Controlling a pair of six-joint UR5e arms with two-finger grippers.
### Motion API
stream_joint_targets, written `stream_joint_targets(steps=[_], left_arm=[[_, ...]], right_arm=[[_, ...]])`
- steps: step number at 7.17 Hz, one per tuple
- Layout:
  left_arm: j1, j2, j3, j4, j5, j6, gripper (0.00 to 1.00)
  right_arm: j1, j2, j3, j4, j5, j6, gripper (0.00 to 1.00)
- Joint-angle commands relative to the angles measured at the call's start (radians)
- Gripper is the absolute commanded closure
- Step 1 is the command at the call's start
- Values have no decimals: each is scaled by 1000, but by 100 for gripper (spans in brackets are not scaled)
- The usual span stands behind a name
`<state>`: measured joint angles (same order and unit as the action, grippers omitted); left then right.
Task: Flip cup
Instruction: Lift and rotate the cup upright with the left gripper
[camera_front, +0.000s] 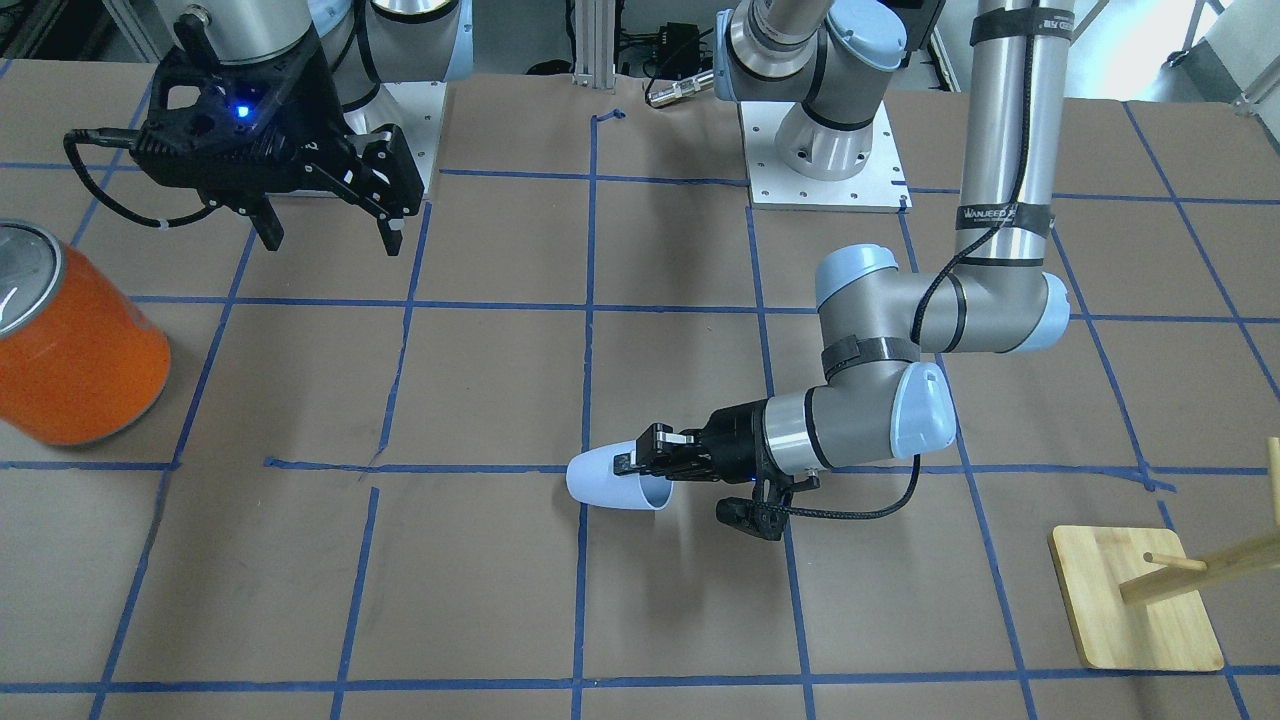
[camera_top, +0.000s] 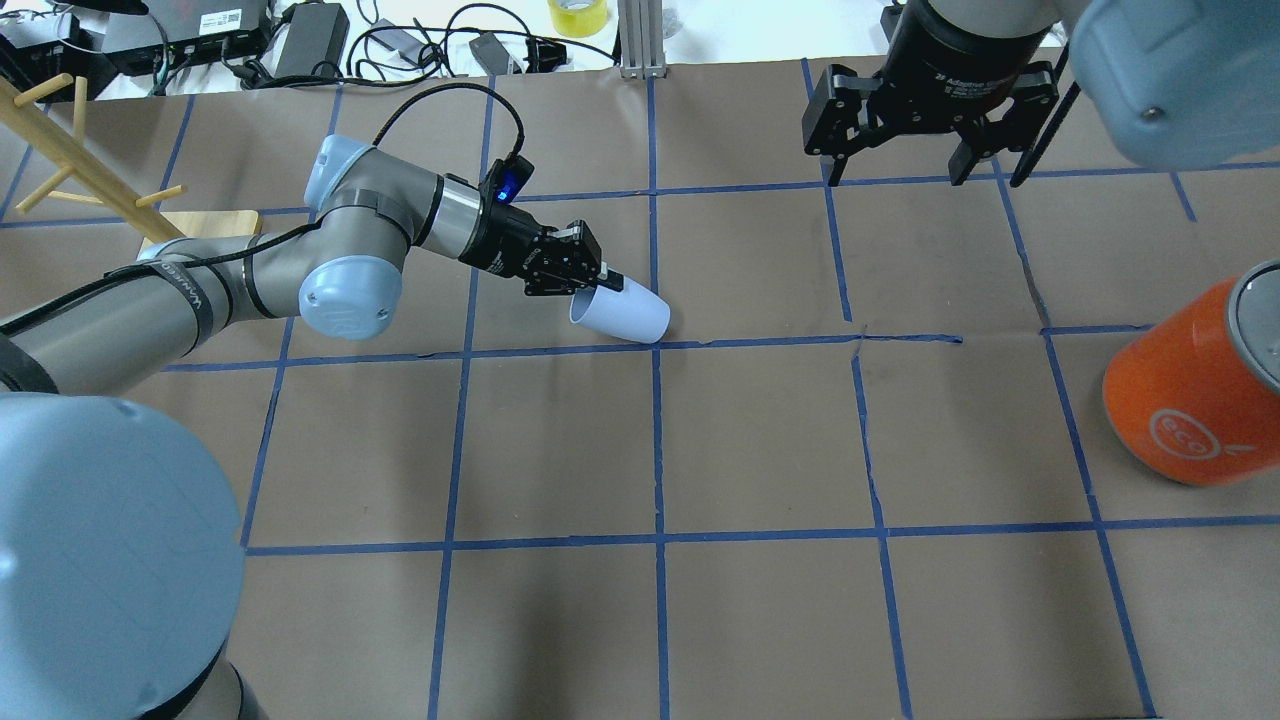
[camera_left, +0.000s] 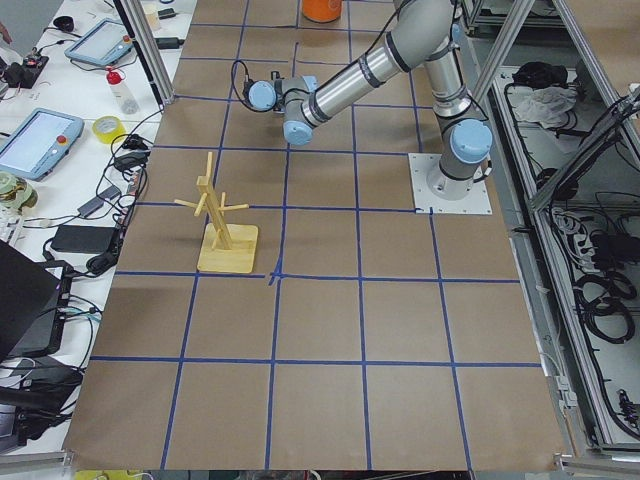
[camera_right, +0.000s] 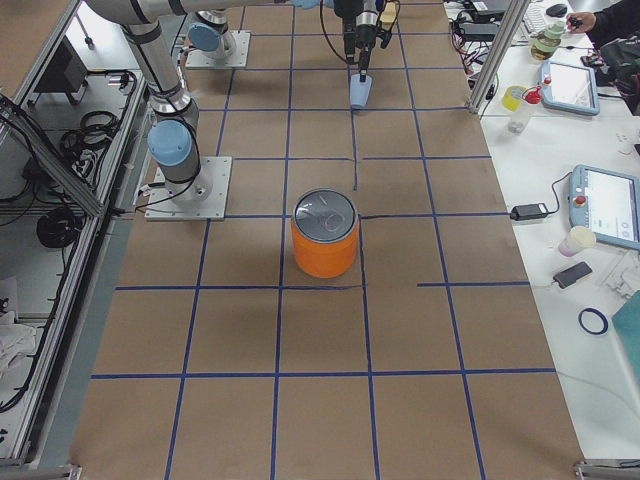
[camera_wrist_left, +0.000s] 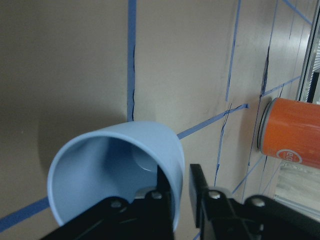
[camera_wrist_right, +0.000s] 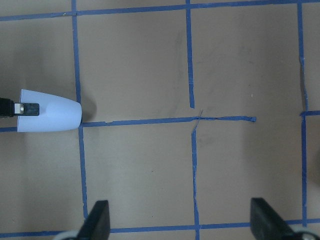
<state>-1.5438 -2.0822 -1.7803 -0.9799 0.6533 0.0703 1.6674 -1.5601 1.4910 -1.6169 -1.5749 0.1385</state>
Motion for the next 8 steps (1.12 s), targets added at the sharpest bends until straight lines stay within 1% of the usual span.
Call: stream_joint_targets(steps=[1, 2, 3, 4, 5, 7, 8], left_arm=[[-1, 52, 33, 1, 11, -158, 100], [1, 86, 50, 1, 55, -215, 100], [5, 115, 59, 3, 212, -216, 100], [5, 138, 83, 3, 329, -202, 100], [4, 149, 111, -2, 494, -179, 100], [7, 151, 122, -11, 725, 38, 100], [7, 139, 157, -13, 817, 143, 100]], right_arm=[[0, 0, 0, 0, -1, 0, 0], [0, 0, 0, 0, -1, 0, 0], [0, 0, 0, 0, -1, 0, 0], [0, 0, 0, 0, -1, 0, 0], [0, 0, 0, 0, -1, 0, 0], [2, 0, 0, 0, -1, 0, 0], [2, 0, 0, 0, -1, 0, 0]])
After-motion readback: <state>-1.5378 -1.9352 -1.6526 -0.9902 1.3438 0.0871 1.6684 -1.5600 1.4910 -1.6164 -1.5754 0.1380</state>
